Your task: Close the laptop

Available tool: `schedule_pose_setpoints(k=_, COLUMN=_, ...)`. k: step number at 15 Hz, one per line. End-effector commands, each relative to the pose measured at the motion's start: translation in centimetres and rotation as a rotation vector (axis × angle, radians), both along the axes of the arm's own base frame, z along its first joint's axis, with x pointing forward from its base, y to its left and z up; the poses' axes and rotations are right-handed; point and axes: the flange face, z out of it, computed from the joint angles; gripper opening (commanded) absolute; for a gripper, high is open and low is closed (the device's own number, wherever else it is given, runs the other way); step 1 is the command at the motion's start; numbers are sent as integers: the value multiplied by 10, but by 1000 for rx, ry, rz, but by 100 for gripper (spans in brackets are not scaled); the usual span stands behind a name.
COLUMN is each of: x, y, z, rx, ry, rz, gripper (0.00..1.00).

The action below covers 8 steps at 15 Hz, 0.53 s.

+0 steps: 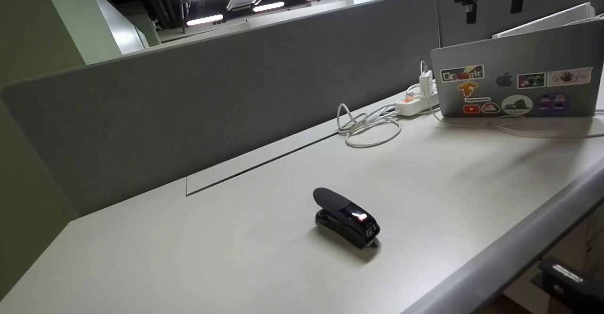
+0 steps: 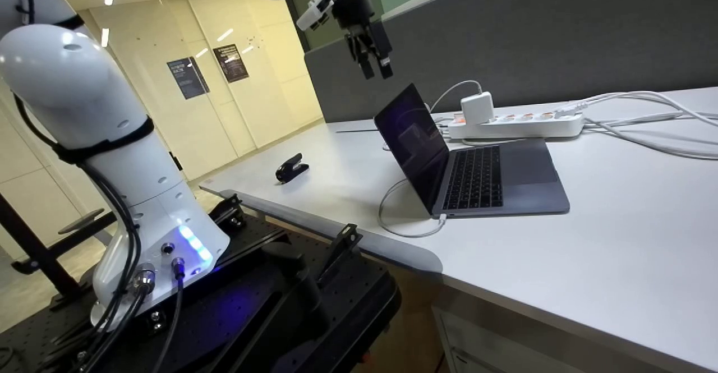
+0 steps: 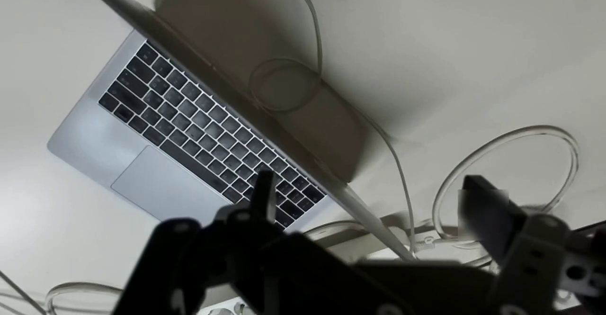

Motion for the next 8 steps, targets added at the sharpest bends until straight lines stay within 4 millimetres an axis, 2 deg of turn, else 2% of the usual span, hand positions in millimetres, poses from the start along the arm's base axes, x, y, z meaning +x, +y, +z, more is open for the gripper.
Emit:
schedule_pose_setpoints(k=1, x=-2, y=10, z=-16, rx=-37, ry=2, rz=-57, gripper=100)
schedule_pose_setpoints(k=8, x=-8, y=21, z=-45, rx=-59, ry=58, rz=-100, gripper=100)
